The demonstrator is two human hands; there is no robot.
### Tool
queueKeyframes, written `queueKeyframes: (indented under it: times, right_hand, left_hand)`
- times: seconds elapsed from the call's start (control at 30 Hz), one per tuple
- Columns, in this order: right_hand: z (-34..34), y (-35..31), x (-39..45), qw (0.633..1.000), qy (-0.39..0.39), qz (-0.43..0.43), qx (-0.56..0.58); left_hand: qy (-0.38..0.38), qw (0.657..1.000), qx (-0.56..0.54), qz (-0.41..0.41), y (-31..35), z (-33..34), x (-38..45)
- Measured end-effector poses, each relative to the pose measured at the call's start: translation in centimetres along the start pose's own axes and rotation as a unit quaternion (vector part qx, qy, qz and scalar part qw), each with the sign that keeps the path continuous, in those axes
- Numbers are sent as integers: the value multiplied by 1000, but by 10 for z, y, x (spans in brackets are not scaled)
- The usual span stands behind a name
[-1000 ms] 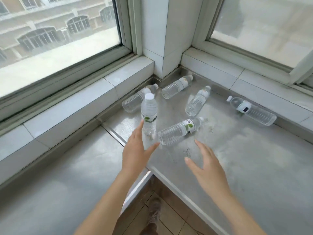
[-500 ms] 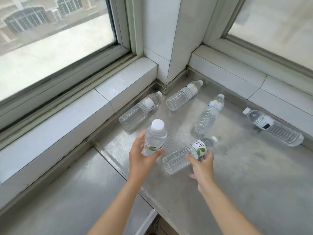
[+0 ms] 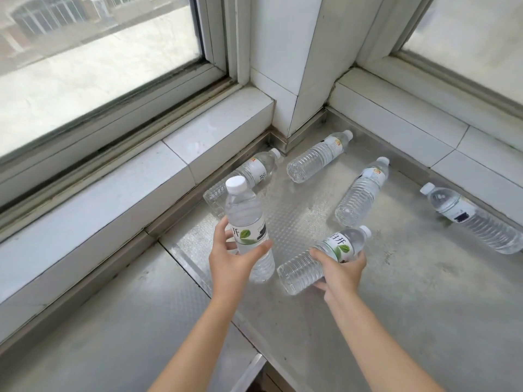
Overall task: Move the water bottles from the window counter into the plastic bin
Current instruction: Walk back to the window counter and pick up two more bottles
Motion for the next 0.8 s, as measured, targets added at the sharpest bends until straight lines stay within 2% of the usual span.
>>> queueKeyframes:
  times: [0.2, 0.47, 0.6, 0.8]
  right_hand:
    - [-7, -5, -3, 998, -63, -19, -2]
    - [-13, -7, -35, 974, -179, -125, -67]
    - [-19, -24, -67, 944, -266, -185, -60]
    - [-47, -51, -132, 876, -374, -294, -78]
  left_hand:
    - [-5, 1000, 16, -4, 2, -2, -12]
    - [15, 999, 32, -2, 24, -24, -52]
    - [41, 999, 35, 6, 38, -43, -88]
    - [101, 993, 51, 25, 52, -76, -158]
Point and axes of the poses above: each hand's wrist, its own x-axis towards the middle knuckle, its own z-axis out of the palm, y = z × x, the point moved 5 cm from there along x, towards the middle knuckle, and after that the axes turned 2 degrees about -z, right-handed, at the moved point
